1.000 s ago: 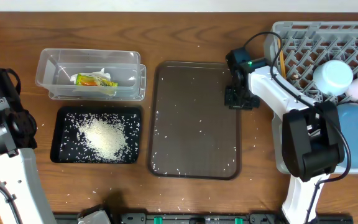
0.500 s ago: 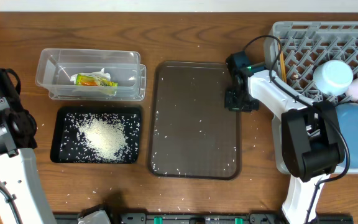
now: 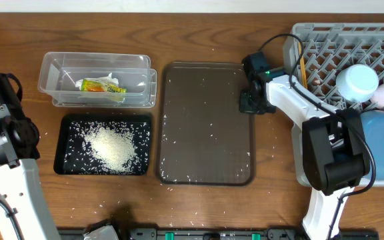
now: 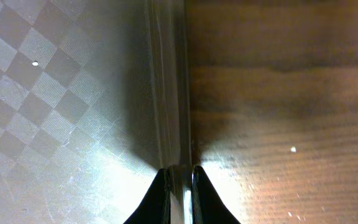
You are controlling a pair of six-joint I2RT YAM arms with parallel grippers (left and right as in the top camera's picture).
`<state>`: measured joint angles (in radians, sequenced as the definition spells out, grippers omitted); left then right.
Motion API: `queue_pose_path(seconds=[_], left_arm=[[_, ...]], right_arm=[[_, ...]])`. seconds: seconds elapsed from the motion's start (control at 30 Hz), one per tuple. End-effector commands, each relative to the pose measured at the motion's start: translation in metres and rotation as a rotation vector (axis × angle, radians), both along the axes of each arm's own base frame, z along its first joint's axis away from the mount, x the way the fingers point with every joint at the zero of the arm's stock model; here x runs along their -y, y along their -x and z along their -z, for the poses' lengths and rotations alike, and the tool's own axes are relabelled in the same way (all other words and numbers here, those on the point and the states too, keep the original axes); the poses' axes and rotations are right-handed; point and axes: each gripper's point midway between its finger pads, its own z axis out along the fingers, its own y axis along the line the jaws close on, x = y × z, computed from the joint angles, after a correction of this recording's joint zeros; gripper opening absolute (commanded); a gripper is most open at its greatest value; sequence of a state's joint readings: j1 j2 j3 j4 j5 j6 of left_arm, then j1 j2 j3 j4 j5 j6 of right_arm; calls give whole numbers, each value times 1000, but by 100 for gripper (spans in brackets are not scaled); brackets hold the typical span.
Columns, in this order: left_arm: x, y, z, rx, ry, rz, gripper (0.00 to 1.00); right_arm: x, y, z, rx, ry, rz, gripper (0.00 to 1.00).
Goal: Sort waste into correct bins and load items into the dishwasher rack
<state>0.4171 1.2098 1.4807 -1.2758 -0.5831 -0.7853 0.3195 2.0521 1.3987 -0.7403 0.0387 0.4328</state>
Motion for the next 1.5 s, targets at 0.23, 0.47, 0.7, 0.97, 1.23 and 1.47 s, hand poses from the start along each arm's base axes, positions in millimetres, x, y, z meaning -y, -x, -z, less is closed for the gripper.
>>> queue_pose_path(seconds=[0.23,0.47,0.7,0.97,1.23,1.47], left_arm=[[-3,3,-2,-9,-16,-12,90],[-3,4,-2,-9,-16,-12,90],[-3,4,-2,-9,-16,-12,91],[-3,4,-2,-9,-16,-12,90],[-3,4,-2,-9,-16,-12,91],[-3,3,-2,-9,-16,-12,90]], right_arm=[[48,-21,5,41,33,59,2],[60,-27,4,45,-4,-20,3],[57,-36,2,88,-2,-132,4],[52,-38,1,100,-6,-229,5],[53,-38,1,104,13,-307,5],[52,-39,0,112,26,-363,6]])
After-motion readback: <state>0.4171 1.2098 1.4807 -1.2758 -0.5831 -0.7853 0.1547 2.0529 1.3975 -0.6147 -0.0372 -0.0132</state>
